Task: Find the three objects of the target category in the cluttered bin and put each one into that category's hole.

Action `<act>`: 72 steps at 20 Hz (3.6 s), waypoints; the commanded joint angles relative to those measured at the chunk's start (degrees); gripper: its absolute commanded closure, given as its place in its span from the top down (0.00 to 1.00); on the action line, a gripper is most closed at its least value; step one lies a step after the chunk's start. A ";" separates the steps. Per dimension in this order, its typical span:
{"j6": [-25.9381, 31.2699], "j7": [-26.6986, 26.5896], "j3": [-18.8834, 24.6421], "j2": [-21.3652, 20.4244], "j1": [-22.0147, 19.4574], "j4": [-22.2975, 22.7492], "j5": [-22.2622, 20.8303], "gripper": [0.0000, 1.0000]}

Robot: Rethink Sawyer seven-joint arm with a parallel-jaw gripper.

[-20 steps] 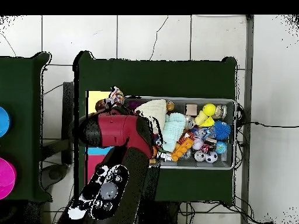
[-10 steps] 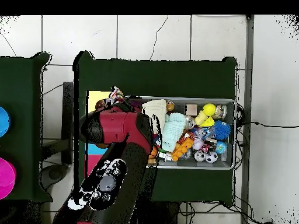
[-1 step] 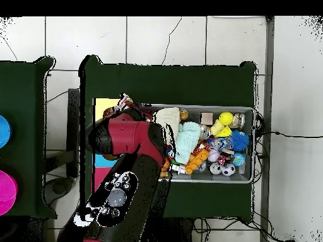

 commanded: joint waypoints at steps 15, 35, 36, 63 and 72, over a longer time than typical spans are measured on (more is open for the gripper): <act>-5.27 14.36 1.08 5.57 2.69 -0.86 8.74 1.00; 15.37 7.23 13.38 4.58 -3.56 0.71 15.97 1.00; 16.70 7.55 13.01 4.73 -3.35 0.18 15.84 1.00; 17.45 9.50 13.04 -1.24 -3.10 1.19 16.59 1.00; 19.06 11.61 13.55 -0.88 -2.59 2.30 17.69 1.00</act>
